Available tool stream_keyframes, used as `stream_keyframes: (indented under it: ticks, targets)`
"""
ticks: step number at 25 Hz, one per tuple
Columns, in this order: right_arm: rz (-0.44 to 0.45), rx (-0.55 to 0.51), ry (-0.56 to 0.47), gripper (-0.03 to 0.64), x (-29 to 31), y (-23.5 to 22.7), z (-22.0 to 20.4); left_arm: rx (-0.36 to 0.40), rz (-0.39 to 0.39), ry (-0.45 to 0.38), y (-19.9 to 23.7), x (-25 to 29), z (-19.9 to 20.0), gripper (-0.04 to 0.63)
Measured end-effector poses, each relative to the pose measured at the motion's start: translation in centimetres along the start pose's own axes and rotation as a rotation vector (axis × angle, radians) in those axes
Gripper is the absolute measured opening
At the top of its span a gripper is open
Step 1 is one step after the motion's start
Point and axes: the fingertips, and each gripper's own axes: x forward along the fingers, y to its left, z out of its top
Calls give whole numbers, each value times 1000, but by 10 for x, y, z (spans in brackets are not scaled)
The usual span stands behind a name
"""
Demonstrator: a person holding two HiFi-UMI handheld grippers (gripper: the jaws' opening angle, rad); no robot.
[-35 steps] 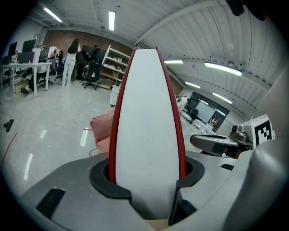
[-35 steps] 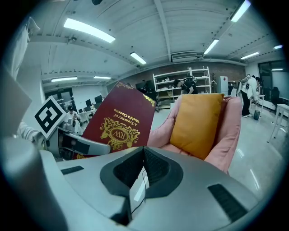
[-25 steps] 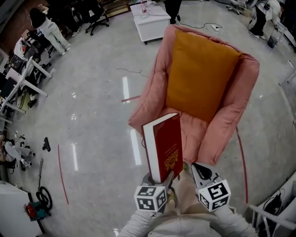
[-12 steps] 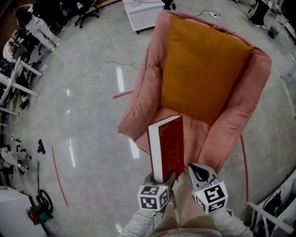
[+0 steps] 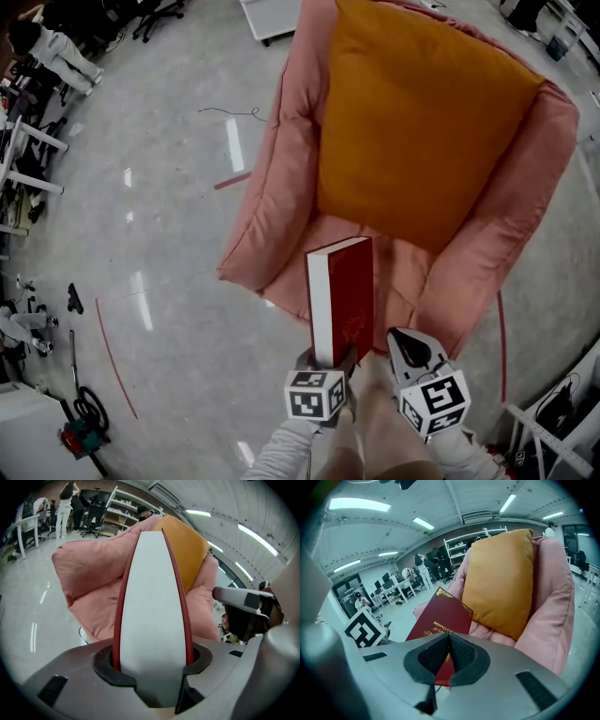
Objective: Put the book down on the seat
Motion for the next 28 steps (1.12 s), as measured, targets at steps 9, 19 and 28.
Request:
stream_keyframes:
  ticks: [9, 19, 28]
  targets:
    - [-8, 36, 19, 5, 31, -19, -13, -19, -6, 89, 29, 47, -7, 247]
    - [-2, 59, 40, 5, 38, -25, -27, -41, 10, 146, 41, 76, -13, 252]
    - [28, 64, 31, 5, 38, -15, -23, -23, 112, 132, 59, 71, -3, 321]
